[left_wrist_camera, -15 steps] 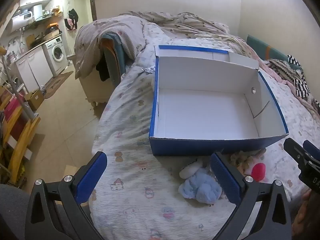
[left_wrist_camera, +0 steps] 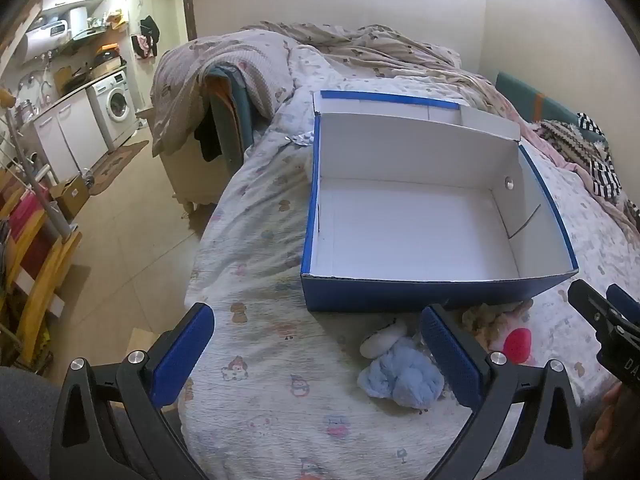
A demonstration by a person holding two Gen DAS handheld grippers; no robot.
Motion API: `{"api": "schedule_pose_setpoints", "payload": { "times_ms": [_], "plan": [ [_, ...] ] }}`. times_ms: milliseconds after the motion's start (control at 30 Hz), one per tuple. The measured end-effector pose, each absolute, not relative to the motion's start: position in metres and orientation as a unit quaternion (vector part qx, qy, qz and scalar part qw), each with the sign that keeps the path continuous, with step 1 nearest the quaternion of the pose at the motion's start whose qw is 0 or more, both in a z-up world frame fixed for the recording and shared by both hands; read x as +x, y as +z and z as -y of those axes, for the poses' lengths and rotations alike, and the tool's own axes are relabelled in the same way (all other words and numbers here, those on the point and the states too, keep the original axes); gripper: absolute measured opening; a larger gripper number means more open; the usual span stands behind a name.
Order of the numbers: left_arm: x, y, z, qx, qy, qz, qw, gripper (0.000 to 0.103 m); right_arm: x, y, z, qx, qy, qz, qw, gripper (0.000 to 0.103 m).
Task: Organize soft objects
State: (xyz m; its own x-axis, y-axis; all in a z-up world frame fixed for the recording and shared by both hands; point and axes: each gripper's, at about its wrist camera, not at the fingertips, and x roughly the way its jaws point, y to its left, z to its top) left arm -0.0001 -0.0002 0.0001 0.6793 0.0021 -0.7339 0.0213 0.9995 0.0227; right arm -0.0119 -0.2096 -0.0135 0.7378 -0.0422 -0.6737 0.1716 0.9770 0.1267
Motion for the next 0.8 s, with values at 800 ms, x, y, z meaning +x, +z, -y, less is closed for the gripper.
{"api": "schedule_pose_setpoints", "payload": {
  "times_ms": [800],
  "plan": [
    [0.0023,0.0012,-0.0003,0.014,-0.005,-0.402,0.916,0.103,-0.0120,-0.0138,0.2090,0.089,-0.057,-0.358,0.928,0.103]
  ]
}}
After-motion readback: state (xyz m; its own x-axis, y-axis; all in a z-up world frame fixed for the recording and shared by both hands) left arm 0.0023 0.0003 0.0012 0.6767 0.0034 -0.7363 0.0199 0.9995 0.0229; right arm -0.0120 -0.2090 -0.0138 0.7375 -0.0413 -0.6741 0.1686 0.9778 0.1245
